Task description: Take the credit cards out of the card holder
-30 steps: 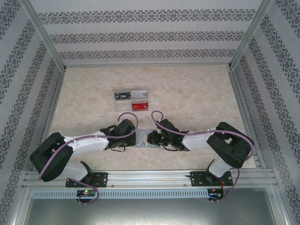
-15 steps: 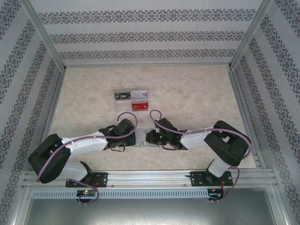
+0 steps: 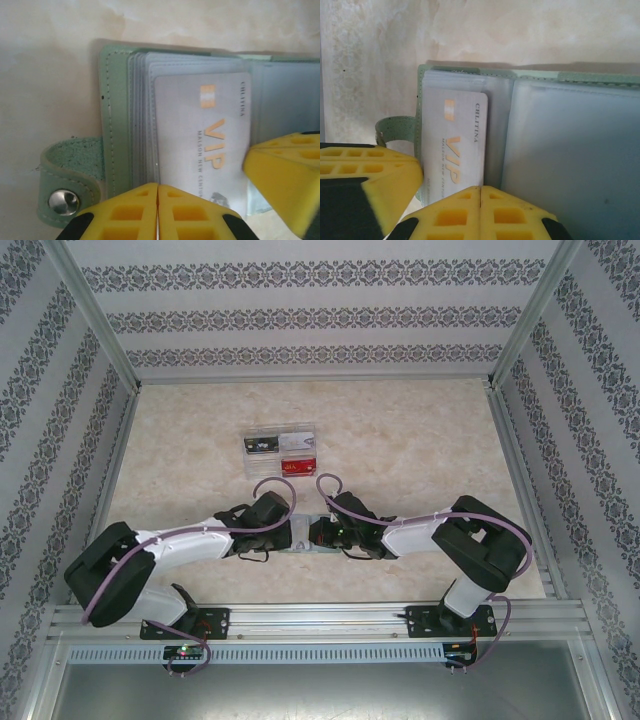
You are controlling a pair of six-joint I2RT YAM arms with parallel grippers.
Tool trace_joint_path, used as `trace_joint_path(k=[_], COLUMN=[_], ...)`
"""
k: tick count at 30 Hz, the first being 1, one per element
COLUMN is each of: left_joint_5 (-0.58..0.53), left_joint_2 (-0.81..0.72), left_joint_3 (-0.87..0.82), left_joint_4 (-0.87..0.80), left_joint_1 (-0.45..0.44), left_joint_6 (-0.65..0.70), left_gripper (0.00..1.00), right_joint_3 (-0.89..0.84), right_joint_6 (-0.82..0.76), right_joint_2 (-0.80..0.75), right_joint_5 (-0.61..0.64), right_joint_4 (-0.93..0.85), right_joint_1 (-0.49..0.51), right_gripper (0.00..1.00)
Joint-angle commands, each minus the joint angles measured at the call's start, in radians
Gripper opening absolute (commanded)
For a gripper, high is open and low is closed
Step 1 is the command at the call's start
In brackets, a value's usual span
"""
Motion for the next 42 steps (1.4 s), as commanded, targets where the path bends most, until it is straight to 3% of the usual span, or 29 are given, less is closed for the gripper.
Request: trace_joint_path(k=[1,8,38,42], left_joint_5=[-0.009,-0.078,-0.089,-0.076], left_joint_2=[0.036,0.097,0.098,0.099], left_joint_3=[0.026,0.047,0.027,0.028], left_joint_4=[-0.005,-0.099,-0.111,-0.099], left_joint_1=[0.009,0.010,0.010,0.009], left_joint_6=[0.016,-0.015,-0.041,-0.038], left_gripper=[0.08,0.00,0.00,0.00], right_joint_3=[0.015,0.002,-0.071,-0.053], right_joint_6=[0.009,0.019,0.026,0.007], right_joint_2=[0.017,0.014,-0.064,-0.057], right_joint_5=[0.002,0.018,0.042,0.030], right_joint_4=[0.011,0.005,-0.013,-0.002], right_joint_1=[0.009,0.006,-0.022,-0.017], right_gripper=[0.00,0.00,0.00,0.21])
